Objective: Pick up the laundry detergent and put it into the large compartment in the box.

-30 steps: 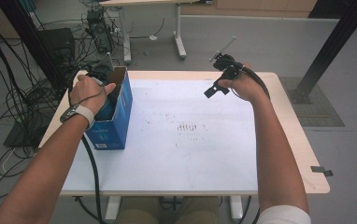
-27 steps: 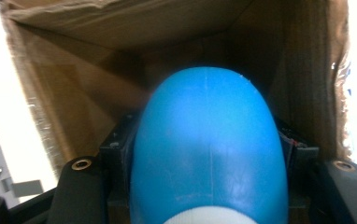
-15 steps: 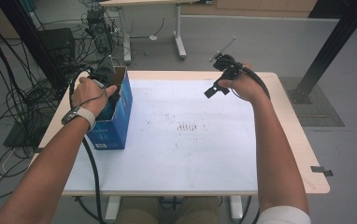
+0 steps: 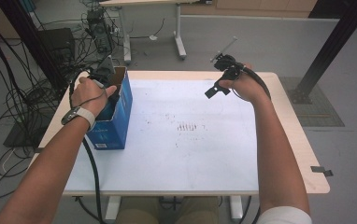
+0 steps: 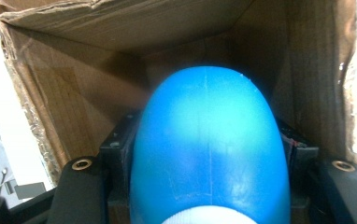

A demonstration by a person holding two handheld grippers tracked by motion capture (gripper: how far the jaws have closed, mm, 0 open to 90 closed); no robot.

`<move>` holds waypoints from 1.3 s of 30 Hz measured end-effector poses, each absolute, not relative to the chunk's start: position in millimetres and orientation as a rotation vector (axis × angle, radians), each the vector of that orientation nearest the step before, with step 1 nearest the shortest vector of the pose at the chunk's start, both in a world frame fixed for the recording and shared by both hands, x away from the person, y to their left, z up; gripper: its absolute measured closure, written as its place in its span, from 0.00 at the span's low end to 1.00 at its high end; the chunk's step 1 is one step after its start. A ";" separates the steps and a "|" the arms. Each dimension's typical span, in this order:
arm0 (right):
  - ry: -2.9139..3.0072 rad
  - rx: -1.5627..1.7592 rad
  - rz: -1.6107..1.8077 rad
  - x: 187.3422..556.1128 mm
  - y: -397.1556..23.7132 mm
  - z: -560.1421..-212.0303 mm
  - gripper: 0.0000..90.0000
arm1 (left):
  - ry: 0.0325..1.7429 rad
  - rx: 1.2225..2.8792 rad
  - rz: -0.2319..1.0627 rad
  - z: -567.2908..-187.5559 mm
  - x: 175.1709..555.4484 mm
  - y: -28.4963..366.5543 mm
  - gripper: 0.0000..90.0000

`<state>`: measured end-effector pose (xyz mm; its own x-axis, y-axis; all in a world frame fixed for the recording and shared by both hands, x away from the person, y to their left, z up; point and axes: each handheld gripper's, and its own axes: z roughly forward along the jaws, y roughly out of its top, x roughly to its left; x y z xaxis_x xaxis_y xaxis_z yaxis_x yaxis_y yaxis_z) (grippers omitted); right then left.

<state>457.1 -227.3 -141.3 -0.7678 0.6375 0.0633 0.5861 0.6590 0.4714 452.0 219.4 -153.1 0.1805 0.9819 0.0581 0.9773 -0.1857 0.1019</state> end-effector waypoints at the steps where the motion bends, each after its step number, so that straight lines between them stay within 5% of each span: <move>1: 2.762 1.023 0.727 456.8 -227.3 -141.1 0.11 | 1.977 2.382 0.170 -152.9 452.0 219.5 0.42; 39: 2.750 1.036 0.728 452.0 -232.6 -138.1 0.11 | 1.970 2.392 0.173 -153.1 451.2 218.2 0.42</move>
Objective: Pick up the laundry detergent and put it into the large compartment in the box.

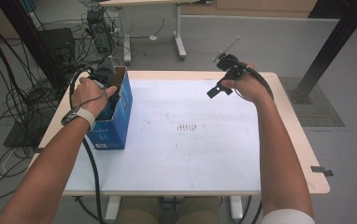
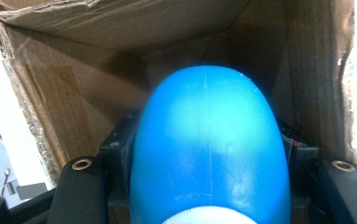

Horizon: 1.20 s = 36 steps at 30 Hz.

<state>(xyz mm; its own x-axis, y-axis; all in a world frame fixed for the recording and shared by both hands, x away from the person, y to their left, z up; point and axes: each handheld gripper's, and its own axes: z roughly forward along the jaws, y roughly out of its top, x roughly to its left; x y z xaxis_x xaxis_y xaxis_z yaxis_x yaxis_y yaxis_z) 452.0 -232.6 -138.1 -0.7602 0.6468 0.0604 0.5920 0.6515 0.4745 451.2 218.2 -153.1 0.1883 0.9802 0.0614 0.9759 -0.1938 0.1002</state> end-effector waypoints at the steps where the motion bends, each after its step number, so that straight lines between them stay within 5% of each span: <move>1: 2.750 1.035 0.728 451.9 -232.5 -138.2 0.11 | 1.970 2.391 0.172 -153.1 451.2 218.5 0.42; 36: 2.745 1.040 0.739 450.9 -237.9 -141.8 0.11 | 1.971 2.395 0.167 -153.1 451.9 217.9 0.42</move>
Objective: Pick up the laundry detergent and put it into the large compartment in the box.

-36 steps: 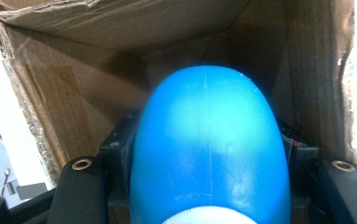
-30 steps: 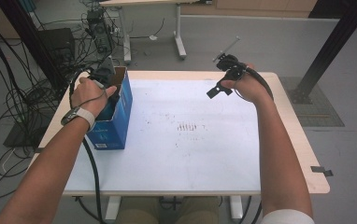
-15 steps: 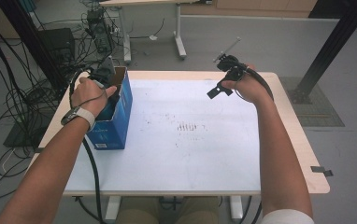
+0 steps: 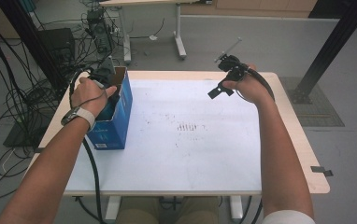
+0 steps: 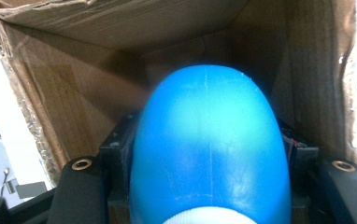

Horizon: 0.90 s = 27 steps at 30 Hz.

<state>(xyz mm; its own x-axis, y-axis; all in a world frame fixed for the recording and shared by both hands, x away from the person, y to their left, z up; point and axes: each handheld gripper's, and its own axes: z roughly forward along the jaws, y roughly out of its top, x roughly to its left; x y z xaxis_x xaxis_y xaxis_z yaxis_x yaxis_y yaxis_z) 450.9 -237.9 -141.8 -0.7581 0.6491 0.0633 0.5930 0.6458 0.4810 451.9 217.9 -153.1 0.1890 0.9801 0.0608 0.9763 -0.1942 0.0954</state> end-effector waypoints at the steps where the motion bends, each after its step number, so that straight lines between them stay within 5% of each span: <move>1: 2.745 1.041 0.734 450.8 -237.3 -141.7 0.11 | 1.972 2.395 0.168 -153.0 451.9 217.9 0.42; 27: 2.749 1.041 0.733 451.6 -237.4 -142.9 0.11 | 1.968 2.391 0.162 -153.4 452.3 220.4 0.42</move>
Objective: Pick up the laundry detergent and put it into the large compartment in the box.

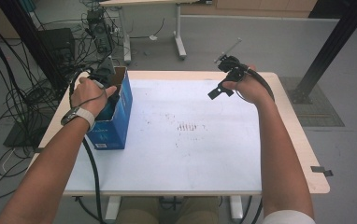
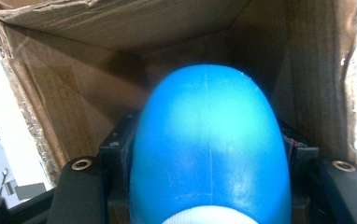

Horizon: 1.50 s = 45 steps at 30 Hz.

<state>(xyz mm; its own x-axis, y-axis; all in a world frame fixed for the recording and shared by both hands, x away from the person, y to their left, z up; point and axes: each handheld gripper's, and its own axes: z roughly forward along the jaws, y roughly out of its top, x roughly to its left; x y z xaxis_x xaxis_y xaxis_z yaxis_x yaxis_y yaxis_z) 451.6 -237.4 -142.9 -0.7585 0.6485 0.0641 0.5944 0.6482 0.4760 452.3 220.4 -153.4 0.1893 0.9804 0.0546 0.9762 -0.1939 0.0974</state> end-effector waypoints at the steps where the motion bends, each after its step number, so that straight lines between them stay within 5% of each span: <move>1: 2.750 1.042 0.732 451.6 -237.2 -143.0 0.11 | 1.967 2.393 0.161 -153.3 452.5 220.4 0.42; 34: 2.753 1.043 0.728 452.3 -238.0 -144.4 0.11 | 1.955 2.389 0.172 -154.0 451.2 220.9 0.42; 45: 2.759 1.044 0.729 453.1 -235.7 -145.0 0.11 | 1.921 2.395 0.162 -153.5 448.5 228.7 0.30</move>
